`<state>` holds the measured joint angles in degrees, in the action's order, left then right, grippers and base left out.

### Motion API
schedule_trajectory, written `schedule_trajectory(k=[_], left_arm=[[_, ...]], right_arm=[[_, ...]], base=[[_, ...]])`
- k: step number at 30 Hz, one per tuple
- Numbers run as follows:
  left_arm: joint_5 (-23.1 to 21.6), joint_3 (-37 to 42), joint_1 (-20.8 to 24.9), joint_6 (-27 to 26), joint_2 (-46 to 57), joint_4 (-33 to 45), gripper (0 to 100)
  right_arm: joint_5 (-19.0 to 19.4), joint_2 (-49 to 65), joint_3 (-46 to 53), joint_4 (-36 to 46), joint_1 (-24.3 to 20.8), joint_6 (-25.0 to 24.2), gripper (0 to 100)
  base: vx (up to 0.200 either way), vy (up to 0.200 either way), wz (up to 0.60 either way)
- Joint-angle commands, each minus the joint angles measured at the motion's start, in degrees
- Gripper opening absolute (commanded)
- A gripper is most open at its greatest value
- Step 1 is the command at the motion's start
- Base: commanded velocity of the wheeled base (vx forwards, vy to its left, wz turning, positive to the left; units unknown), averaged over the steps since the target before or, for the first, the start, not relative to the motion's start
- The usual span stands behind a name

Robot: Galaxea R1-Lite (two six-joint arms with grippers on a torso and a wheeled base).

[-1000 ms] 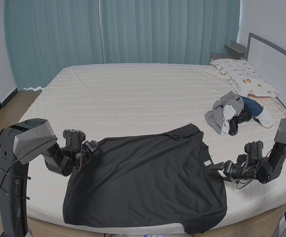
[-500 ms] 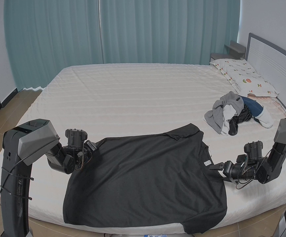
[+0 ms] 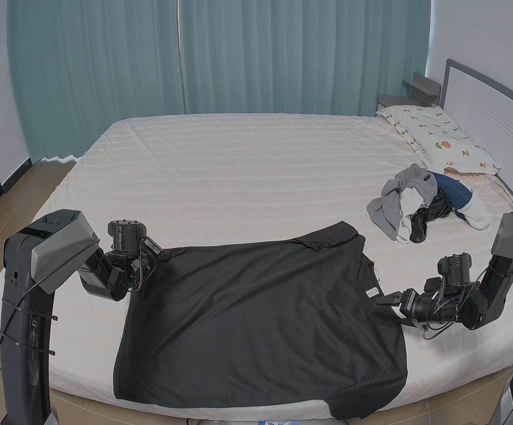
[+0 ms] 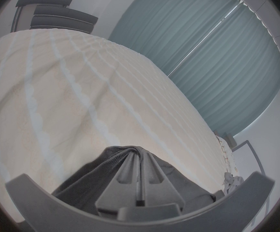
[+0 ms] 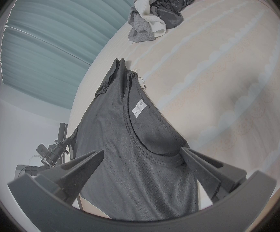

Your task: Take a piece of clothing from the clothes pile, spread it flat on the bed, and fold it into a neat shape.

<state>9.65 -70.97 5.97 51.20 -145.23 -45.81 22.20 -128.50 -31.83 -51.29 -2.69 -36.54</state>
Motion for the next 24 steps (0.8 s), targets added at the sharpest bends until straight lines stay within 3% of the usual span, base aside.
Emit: schedule_trajectory(k=[1,22,23,24], left_arm=[[0.2,-2.2,-1.0,0.3,-2.1,0.0,0],[1.2,-6.5,-2.6,0.3,-4.2,0.5,0],[1.2,-6.5,-2.6,0.3,-4.2,0.5,100],[1.2,-6.5,-2.6,0.4,-4.3,0.5,100]], right_arm=[[0.0,0.0,0.0,0.0,0.0,0.0,100],[0.0,0.0,0.0,0.1,0.0,0.1,100],[0.0,0.0,0.0,0.1,0.0,0.1,100],[0.0,0.0,0.0,0.1,0.0,0.1,100]], base=[[0.000,0.000,0.00],[0.000,0.000,0.00],[0.000,0.000,0.00],[0.000,0.000,0.00]])
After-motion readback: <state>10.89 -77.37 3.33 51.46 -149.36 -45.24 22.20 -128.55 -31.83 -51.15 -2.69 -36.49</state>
